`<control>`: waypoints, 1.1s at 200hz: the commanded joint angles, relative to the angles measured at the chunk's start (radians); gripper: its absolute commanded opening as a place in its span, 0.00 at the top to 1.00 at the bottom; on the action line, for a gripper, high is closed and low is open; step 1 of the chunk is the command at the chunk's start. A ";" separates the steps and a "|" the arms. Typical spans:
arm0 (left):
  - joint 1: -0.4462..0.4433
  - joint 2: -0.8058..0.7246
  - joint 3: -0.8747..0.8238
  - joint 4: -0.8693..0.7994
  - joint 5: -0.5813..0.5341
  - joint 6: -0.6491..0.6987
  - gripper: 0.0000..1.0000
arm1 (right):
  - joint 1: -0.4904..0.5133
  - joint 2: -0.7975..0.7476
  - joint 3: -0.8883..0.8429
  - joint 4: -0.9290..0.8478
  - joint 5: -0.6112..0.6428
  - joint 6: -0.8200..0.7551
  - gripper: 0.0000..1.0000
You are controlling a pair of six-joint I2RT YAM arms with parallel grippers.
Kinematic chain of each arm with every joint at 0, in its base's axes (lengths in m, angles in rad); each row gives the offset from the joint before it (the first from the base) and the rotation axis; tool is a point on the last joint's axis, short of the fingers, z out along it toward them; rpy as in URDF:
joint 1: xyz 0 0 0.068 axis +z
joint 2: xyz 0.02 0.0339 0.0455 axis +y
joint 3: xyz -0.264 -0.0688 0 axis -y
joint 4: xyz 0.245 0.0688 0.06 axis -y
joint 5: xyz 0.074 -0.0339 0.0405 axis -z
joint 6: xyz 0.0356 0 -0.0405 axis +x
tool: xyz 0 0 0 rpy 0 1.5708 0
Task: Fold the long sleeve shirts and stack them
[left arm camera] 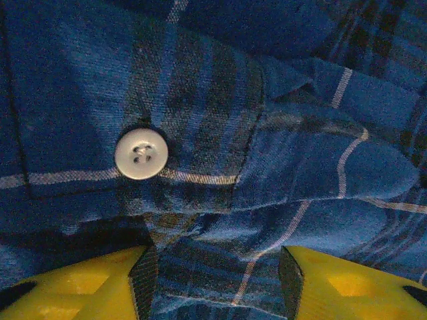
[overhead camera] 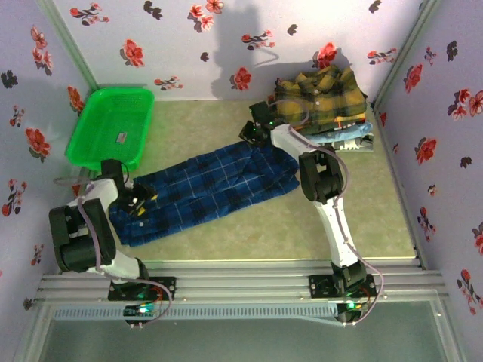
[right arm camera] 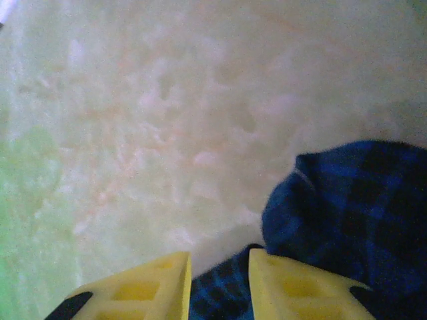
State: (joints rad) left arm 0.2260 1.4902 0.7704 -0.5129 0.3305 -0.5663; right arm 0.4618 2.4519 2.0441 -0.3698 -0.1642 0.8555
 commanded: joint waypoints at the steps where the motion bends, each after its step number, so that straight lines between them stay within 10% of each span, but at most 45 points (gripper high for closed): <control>1: 0.014 -0.068 -0.023 -0.025 0.056 -0.041 0.44 | -0.005 -0.091 0.014 0.014 0.015 -0.056 0.64; 58: -0.051 -0.324 0.157 -0.110 0.064 0.018 0.28 | 0.109 -0.520 -0.211 -0.226 0.227 -0.152 0.43; 104: -0.215 -0.166 0.301 -0.253 -0.159 0.267 0.34 | 0.218 -0.625 -0.523 -0.317 0.322 -0.013 0.64; 175: -0.267 0.140 0.335 -0.294 -0.327 0.223 0.48 | 0.279 -0.457 -0.613 -0.129 0.355 0.071 0.72; 220: -0.176 0.248 0.271 -0.183 -0.170 0.117 0.48 | 0.283 -0.329 -0.531 -0.138 0.377 0.170 0.72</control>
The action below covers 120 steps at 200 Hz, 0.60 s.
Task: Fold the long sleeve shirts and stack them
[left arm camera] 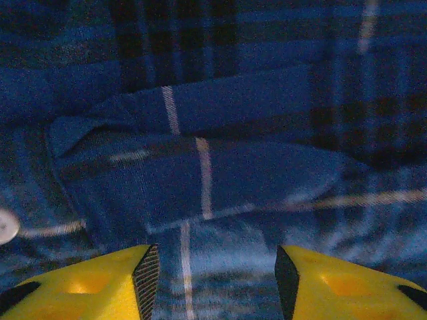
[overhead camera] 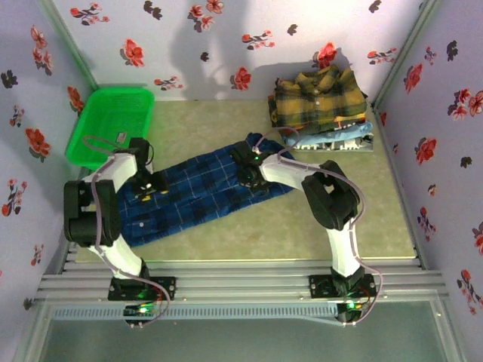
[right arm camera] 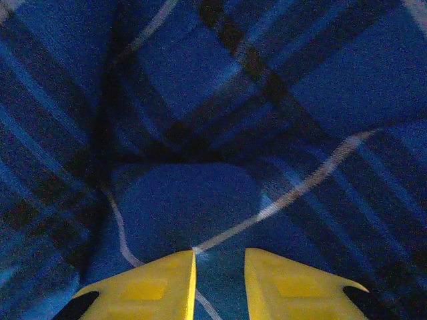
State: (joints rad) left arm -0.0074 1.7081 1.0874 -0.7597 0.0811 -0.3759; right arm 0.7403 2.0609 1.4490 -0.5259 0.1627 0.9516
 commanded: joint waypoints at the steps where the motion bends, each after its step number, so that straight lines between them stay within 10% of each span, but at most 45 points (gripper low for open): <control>1: 0.060 0.033 -0.048 0.065 0.080 -0.074 0.48 | 0.005 0.065 0.068 0.018 0.049 0.074 0.72; 65: 0.206 0.000 -0.232 0.194 0.228 -0.190 0.51 | -0.022 0.314 0.423 -0.060 -0.007 0.090 0.72; 120: 0.152 -0.102 -0.335 0.269 0.272 -0.331 0.50 | -0.125 0.523 0.710 0.048 -0.172 0.109 0.69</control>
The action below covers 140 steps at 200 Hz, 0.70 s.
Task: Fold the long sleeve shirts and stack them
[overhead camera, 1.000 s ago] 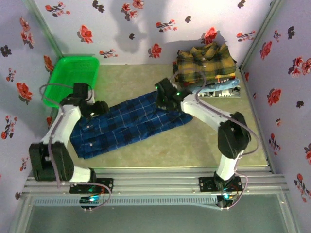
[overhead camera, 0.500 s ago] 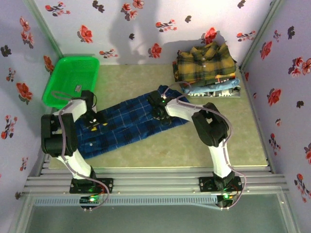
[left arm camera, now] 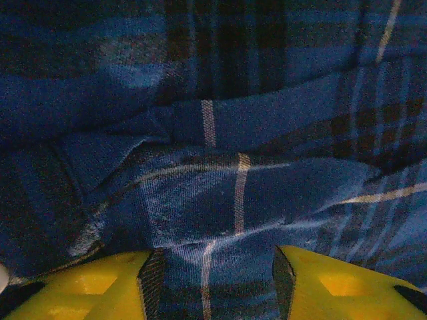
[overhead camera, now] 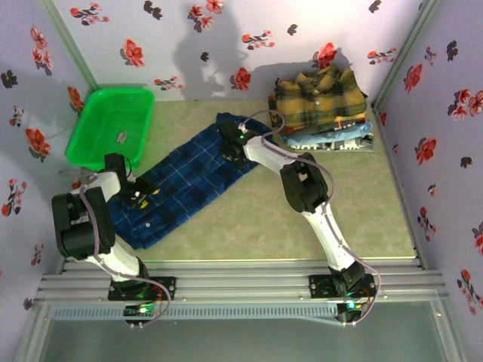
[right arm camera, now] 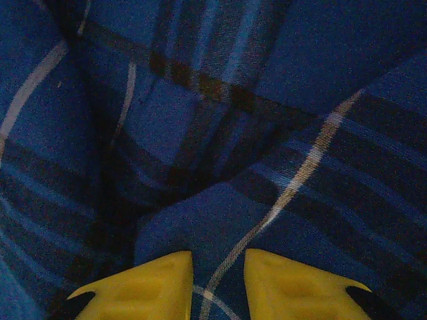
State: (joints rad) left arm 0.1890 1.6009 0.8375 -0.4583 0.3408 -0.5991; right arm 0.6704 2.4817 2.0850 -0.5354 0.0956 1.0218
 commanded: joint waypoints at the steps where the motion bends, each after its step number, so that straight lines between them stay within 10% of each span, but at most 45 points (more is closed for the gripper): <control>1: -0.047 0.003 -0.087 -0.031 0.012 -0.113 0.50 | -0.058 0.105 0.077 0.064 -0.108 0.040 0.69; 140: -0.665 0.020 0.039 0.106 0.094 -0.441 0.49 | -0.271 0.327 0.368 0.298 -0.491 0.089 0.67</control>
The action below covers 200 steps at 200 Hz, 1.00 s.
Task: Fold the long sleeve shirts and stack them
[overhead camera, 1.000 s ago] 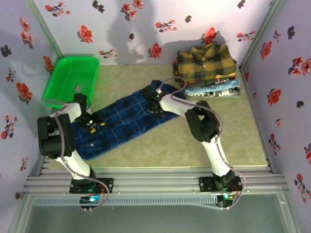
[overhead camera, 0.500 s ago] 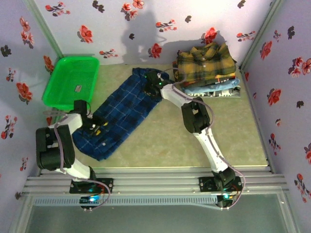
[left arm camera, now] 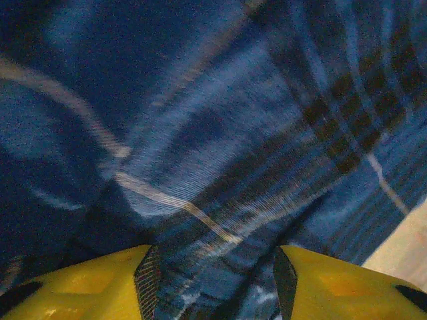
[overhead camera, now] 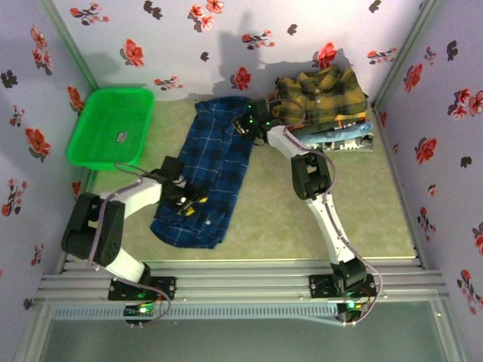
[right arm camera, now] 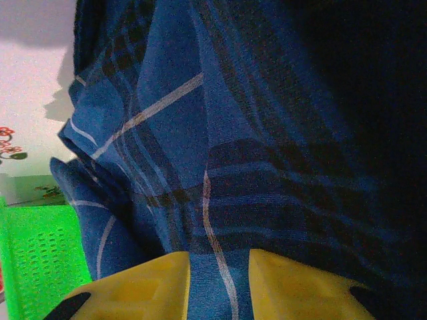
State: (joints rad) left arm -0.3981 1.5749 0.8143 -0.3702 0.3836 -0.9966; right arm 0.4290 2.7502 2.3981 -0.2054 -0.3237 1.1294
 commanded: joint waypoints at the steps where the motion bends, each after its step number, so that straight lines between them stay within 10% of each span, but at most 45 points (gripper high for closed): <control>1: -0.081 0.047 0.065 0.017 0.052 -0.044 0.49 | -0.031 0.058 0.055 -0.033 -0.072 -0.020 0.67; 76: -0.119 -0.150 0.275 -0.293 0.022 0.306 0.36 | -0.002 -0.272 -0.133 -0.217 -0.132 -0.230 0.37; 120: 0.172 -0.275 0.309 -0.680 -0.232 0.507 0.20 | 0.075 -0.823 -0.689 -0.418 0.101 -0.293 0.13; 200: 0.295 -0.063 0.201 -0.539 -0.146 0.521 0.16 | 0.431 -1.019 -1.247 -0.222 -0.053 -0.052 0.16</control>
State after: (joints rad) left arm -0.1139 1.4746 1.0832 -0.9653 0.1940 -0.4686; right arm 0.8082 1.6558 1.2190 -0.5114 -0.3187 0.9874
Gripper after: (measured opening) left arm 0.853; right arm 0.865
